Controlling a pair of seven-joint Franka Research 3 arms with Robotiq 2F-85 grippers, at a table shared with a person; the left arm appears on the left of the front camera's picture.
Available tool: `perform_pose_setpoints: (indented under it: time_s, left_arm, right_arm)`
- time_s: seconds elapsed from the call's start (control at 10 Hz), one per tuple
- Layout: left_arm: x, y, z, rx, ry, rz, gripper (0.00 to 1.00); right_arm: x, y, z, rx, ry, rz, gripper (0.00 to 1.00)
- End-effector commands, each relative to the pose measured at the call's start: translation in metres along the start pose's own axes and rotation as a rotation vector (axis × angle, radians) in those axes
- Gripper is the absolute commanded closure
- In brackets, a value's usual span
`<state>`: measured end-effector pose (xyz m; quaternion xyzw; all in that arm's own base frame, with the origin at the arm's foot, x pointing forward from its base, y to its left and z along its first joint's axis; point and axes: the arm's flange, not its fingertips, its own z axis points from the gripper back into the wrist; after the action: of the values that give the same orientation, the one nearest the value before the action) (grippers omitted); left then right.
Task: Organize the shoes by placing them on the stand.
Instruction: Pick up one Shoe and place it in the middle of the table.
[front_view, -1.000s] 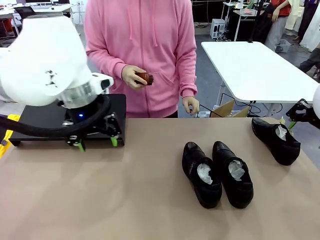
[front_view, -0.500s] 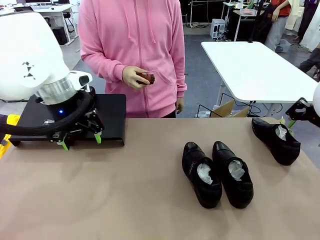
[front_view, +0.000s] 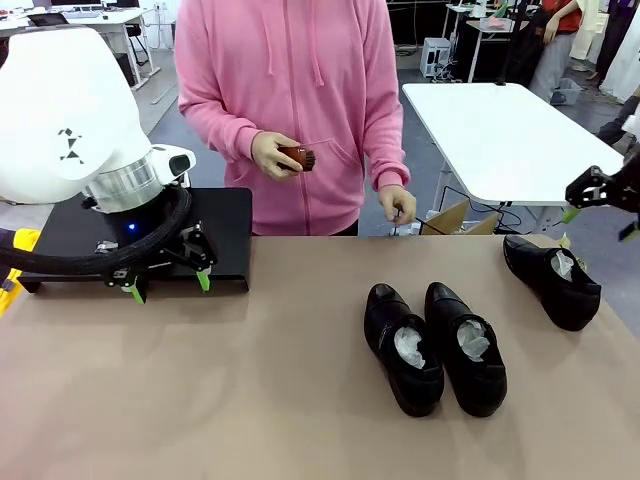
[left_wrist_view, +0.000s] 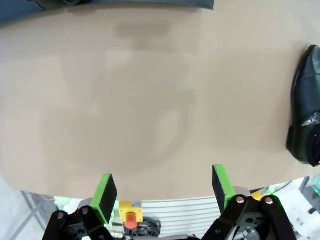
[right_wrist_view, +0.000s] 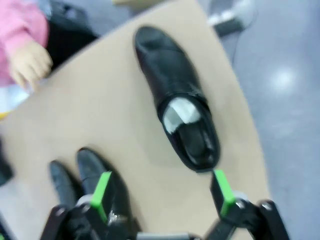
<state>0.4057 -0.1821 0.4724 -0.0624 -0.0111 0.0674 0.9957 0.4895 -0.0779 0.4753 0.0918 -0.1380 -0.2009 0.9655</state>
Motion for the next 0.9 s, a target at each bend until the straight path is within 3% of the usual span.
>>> perform_pose_setpoints:
  time_s: [0.0,0.1,0.3,0.5,0.8]
  left_arm:
    - [0.002,0.000,0.003,-0.004,-0.001,0.015,0.01]
    - [0.002,0.000,0.003,-0.004,-0.001,0.015,0.01]
    - [0.002,0.000,0.003,-0.004,-0.001,0.015,0.01]
    - [0.002,0.000,0.003,-0.004,-0.001,0.015,0.01]
    - [0.002,0.000,0.003,-0.004,-0.001,0.015,0.01]
  right_arm:
    - [0.025,-0.002,0.003,0.036,0.077,0.093,0.00]
    - [0.000,0.000,0.000,0.000,0.000,0.000,0.00]
    - [0.000,0.000,0.000,0.000,0.000,0.000,0.00]
    - [0.017,-0.001,-0.009,0.015,0.022,0.155,0.00]
    - [0.034,-0.005,-0.019,-0.012,0.051,0.244,0.00]
